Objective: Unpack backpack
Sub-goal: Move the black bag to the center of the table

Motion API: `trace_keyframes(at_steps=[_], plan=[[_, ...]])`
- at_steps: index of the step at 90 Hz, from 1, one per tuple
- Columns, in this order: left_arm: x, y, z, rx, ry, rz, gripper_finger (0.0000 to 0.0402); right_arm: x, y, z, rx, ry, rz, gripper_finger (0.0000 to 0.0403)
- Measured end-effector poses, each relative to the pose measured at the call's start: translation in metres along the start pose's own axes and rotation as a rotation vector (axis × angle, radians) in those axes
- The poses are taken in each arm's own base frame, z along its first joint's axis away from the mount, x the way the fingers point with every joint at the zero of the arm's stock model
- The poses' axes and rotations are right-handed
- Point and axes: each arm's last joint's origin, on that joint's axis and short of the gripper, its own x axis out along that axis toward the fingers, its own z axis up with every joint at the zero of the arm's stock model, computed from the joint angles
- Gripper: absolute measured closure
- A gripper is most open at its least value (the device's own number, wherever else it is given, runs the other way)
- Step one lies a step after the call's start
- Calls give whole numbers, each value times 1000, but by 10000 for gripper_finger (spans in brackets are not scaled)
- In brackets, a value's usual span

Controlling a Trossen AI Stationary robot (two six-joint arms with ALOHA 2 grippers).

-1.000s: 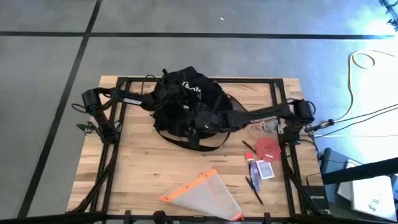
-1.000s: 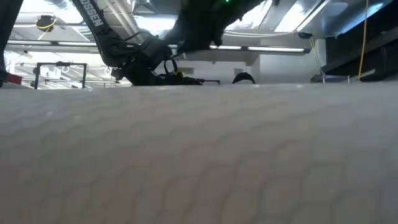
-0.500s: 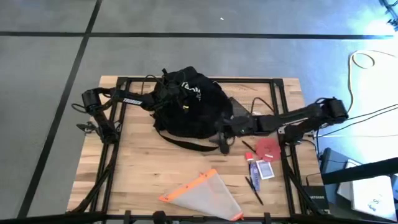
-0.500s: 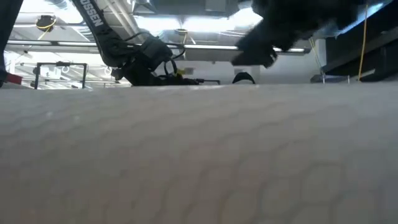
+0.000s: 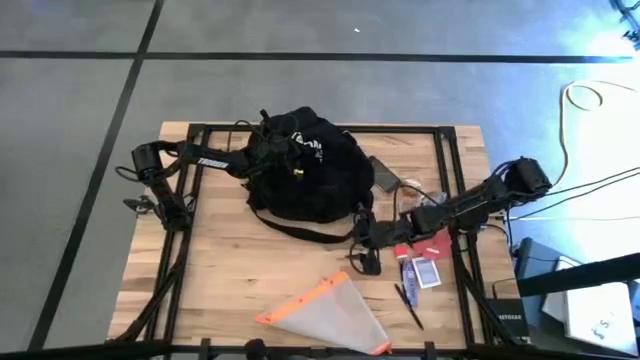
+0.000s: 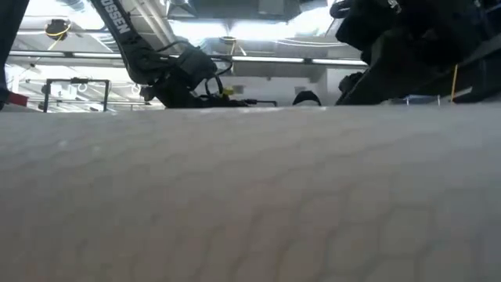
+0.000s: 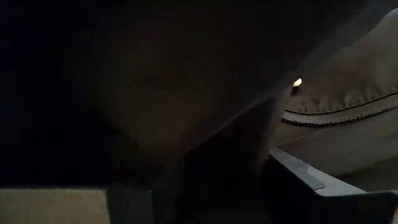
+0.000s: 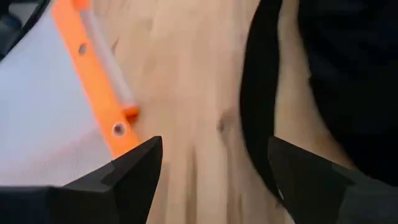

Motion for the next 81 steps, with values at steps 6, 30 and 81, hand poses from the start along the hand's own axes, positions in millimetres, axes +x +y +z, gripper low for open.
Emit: trace_keyframes(at_steps=[6, 30, 81], plan=[[0, 0, 0, -10, -1, 0, 227, 0, 0, -1, 14, 5, -7, 130], [0, 0, -1, -18, 10, 15, 227, 0, 0, -2, 63, 27, 16, 130], [-26, 15, 56, 67, -19, -28, 156, 1, -1, -3, 32, 33, 0, 130]])
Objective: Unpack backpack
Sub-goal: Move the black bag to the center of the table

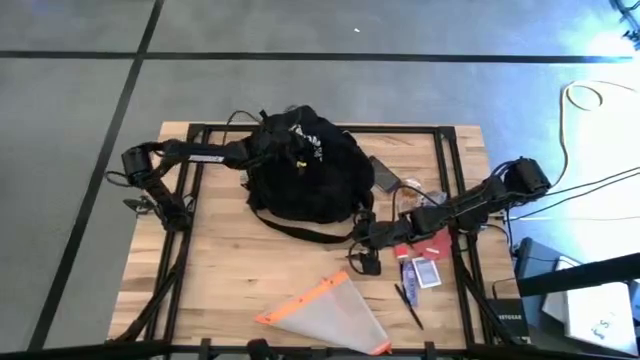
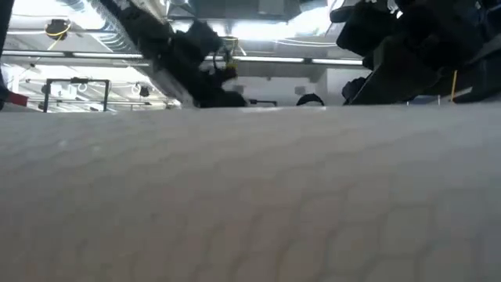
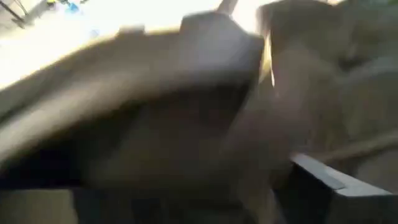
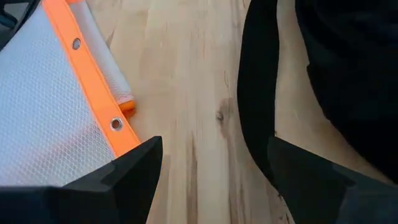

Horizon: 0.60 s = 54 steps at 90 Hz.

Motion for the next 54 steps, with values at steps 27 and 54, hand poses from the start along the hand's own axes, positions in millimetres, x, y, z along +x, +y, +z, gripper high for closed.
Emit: trace_keyframes(at_steps=[27, 54], plan=[[-77, 0, 53, 19, -28, -139, 61, 0, 0, 0, -21, 4, -2, 130], [-72, -7, 35, 47, 51, -114, 58, -3, -1, 21, -43, -249, -168, 130]])
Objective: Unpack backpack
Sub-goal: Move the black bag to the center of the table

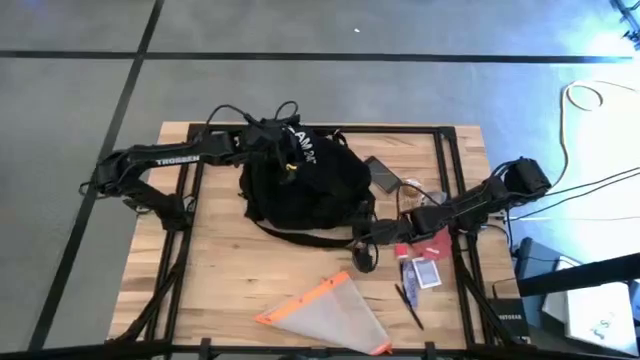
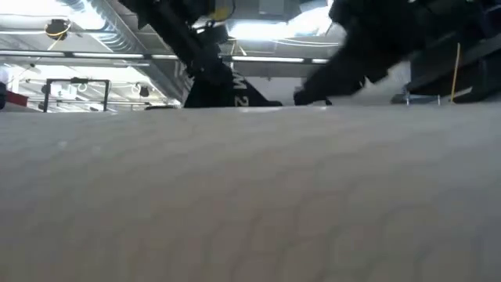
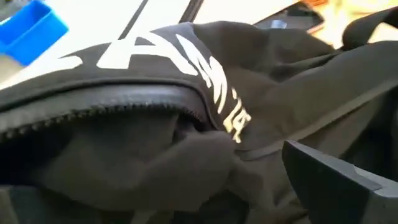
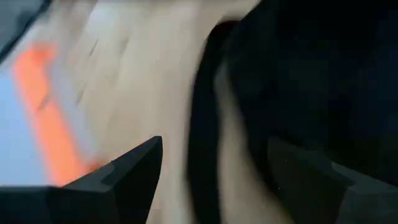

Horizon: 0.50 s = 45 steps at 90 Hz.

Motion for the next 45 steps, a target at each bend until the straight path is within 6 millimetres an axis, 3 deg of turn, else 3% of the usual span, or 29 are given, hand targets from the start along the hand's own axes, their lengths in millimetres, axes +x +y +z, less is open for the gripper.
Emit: trace_keyframes(at_steps=[11, 27, 45], plan=[[8, -6, -11, -18, 34, 52, 58, 1, -7, 11, 78, -115, -111, 130], [6, -10, -10, 13, 35, 122, 58, 15, -36, 23, 277, -185, -2, 130], [6, -9, -7, 18, 1, 130, 58, 48, -48, -6, 230, -31, 121, 130]])
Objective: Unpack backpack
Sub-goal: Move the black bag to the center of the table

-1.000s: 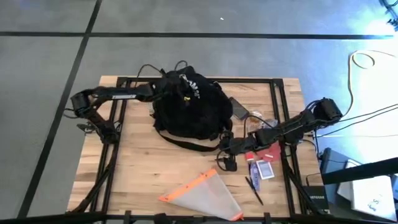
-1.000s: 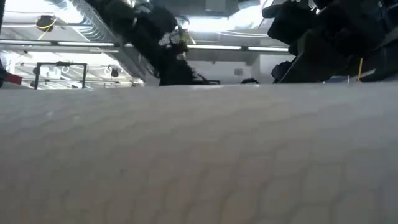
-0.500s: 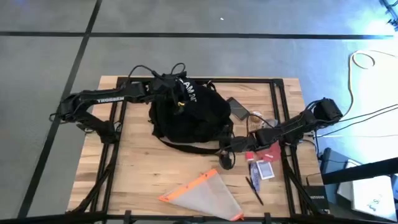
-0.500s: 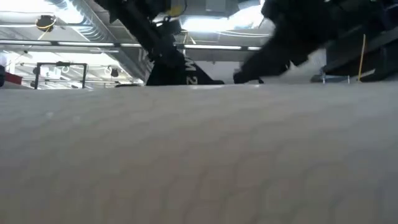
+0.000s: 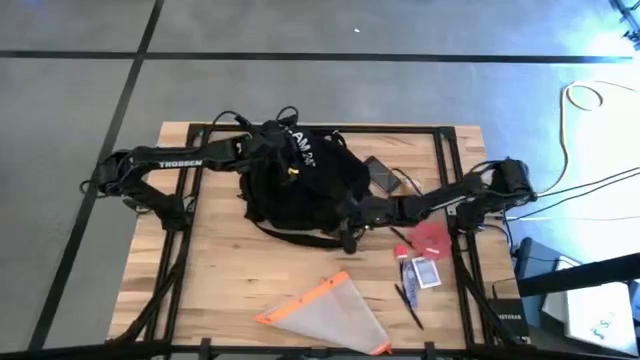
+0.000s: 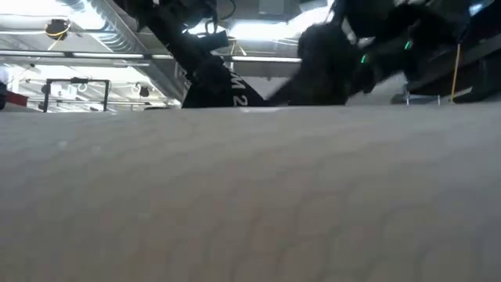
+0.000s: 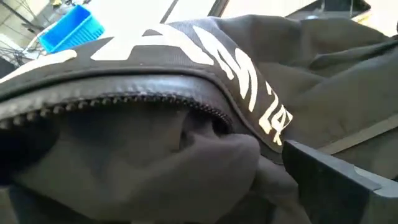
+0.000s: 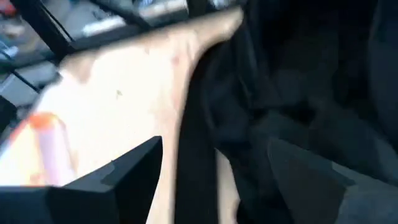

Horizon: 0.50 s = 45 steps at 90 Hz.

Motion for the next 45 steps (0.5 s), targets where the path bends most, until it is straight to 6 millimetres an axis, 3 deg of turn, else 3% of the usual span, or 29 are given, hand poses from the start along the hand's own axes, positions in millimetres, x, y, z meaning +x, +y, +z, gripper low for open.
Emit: trace_keyframes(at_steps=[20, 45], plan=[[0, -1, -4, -32, 39, -5, 58, 10, -29, -14, 53, 59, -230, 140], [-4, -4, -27, -48, 275, 35, 58, -11, -75, -25, 96, 73, -465, 206]])
